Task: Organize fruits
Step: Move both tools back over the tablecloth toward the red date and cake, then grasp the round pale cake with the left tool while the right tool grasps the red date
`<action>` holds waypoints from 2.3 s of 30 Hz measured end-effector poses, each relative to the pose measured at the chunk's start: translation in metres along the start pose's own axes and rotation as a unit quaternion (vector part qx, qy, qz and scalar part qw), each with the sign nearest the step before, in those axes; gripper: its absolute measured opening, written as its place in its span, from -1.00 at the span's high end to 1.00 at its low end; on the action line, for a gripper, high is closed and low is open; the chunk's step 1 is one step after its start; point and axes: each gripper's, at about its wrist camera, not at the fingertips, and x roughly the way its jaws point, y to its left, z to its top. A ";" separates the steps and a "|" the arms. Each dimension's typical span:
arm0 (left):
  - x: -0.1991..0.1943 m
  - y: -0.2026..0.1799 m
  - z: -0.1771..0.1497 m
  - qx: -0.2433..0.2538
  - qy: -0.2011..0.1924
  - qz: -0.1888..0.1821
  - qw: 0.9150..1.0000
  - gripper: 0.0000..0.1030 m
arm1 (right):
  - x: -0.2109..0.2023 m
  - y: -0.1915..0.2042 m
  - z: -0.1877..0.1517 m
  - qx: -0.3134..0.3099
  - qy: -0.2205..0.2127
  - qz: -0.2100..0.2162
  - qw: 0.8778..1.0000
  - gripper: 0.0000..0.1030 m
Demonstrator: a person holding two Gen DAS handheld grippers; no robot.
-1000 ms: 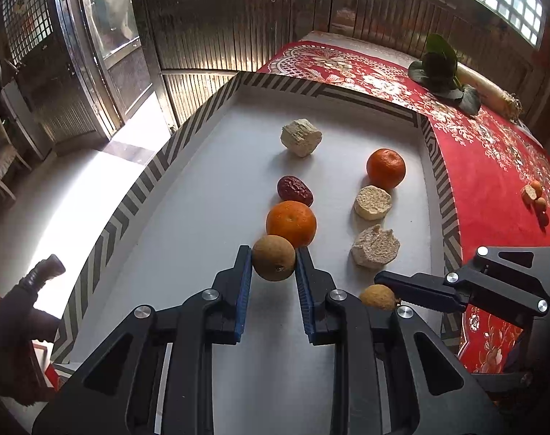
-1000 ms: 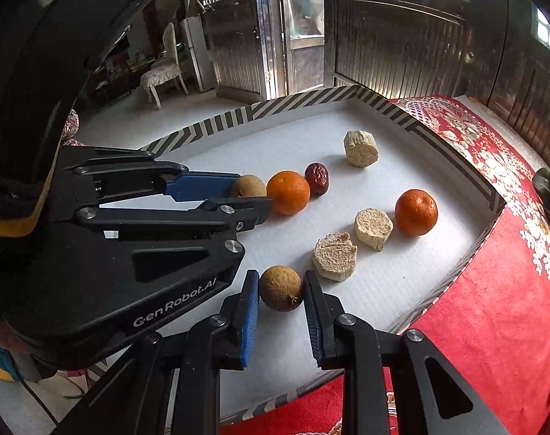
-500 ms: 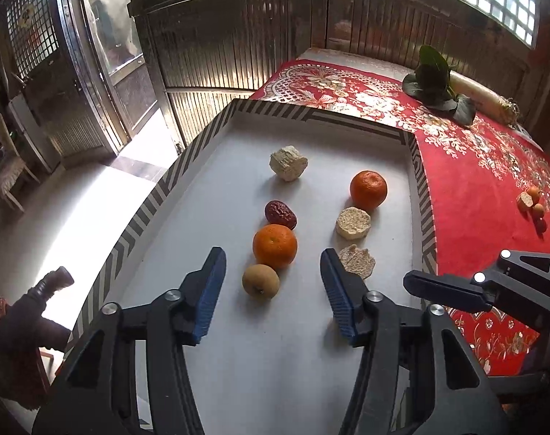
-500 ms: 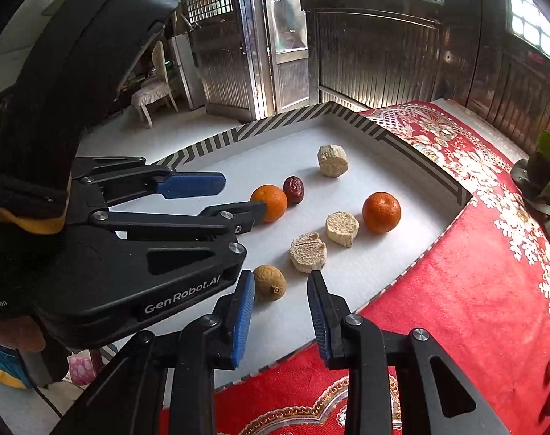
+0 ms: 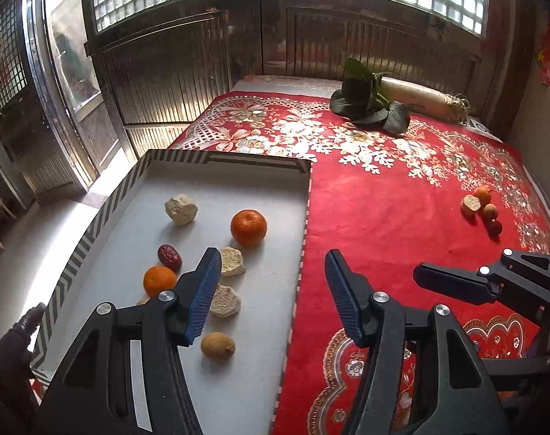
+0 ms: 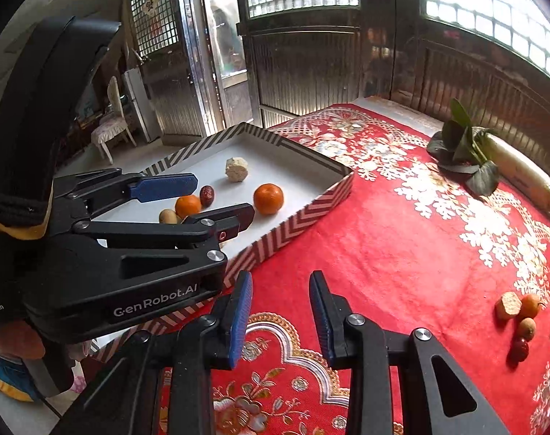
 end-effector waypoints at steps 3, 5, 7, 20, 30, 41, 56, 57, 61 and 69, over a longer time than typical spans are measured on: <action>0.003 -0.026 0.003 0.018 0.003 -0.021 1.000 -0.16 | -0.010 -0.023 -0.010 0.026 0.000 -0.024 0.999 0.37; 0.005 -0.043 0.004 0.032 0.002 -0.028 0.999 -0.16 | -0.016 -0.039 -0.017 0.043 0.000 -0.039 0.998 0.36; 0.007 -0.059 0.005 0.042 0.004 -0.037 0.998 -0.16 | -0.022 -0.055 -0.026 0.061 0.003 -0.052 0.997 0.35; 0.024 -0.128 0.005 0.079 0.028 -0.083 0.993 -0.16 | -0.057 -0.140 -0.076 0.135 0.004 -0.112 0.984 0.32; 0.040 -0.149 0.006 0.078 0.050 -0.103 0.990 -0.16 | -0.059 -0.193 -0.091 0.163 0.011 -0.139 0.977 0.31; 0.051 -0.165 0.017 0.080 0.055 -0.109 0.989 -0.16 | -0.018 -0.216 -0.074 0.150 0.025 -0.125 0.980 0.33; 0.101 -0.216 0.044 0.106 0.079 -0.127 0.983 -0.16 | -0.044 -0.238 -0.096 0.186 0.003 -0.107 0.977 0.51; 0.104 -0.220 0.044 0.110 0.079 -0.129 0.982 -0.16 | -0.045 -0.239 -0.097 0.188 0.001 -0.105 0.977 0.51; 0.117 -0.229 0.049 0.115 0.085 -0.145 0.979 -0.16 | -0.043 -0.241 -0.099 0.188 0.007 -0.102 0.977 0.51; 0.125 -0.232 0.050 0.128 0.067 -0.132 0.981 0.24 | -0.043 -0.239 -0.099 0.185 0.005 -0.098 0.978 0.50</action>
